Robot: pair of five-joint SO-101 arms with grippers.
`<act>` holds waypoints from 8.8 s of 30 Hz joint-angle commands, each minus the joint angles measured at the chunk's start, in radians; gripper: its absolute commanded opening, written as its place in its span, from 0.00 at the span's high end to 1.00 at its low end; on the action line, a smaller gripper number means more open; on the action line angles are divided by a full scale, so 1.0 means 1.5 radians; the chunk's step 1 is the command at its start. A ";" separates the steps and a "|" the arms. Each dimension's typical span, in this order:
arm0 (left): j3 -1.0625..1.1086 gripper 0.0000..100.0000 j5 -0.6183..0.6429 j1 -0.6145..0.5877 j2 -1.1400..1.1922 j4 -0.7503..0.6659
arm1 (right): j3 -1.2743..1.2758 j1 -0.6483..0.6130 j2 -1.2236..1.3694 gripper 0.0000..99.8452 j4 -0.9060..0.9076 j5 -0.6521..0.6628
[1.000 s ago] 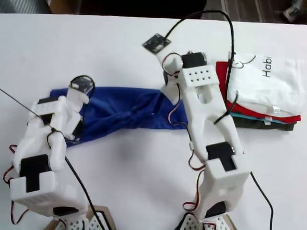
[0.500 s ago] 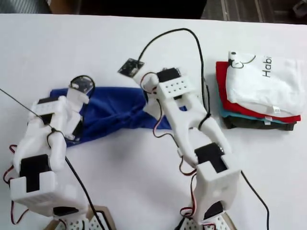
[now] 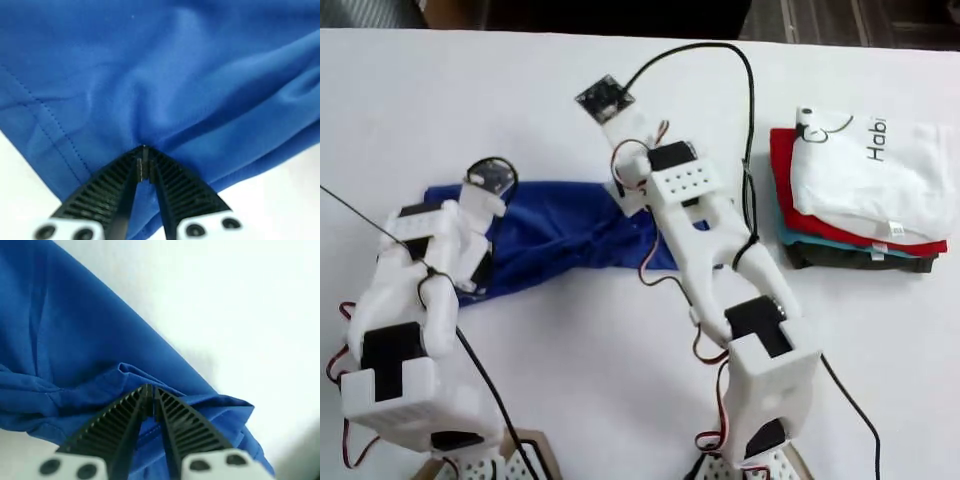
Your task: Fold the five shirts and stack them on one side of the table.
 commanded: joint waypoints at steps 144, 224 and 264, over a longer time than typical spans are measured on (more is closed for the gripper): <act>-0.781 0.84 0.190 -0.005 0.562 0.532 | 1.089 0.342 -0.960 0.98 -0.103 0.343; -0.799 0.72 0.219 0.219 0.190 0.519 | 1.198 0.452 -1.245 0.98 -0.133 0.176; -1.003 0.88 0.176 0.062 0.358 0.547 | 1.185 0.453 -1.249 0.98 -0.123 0.175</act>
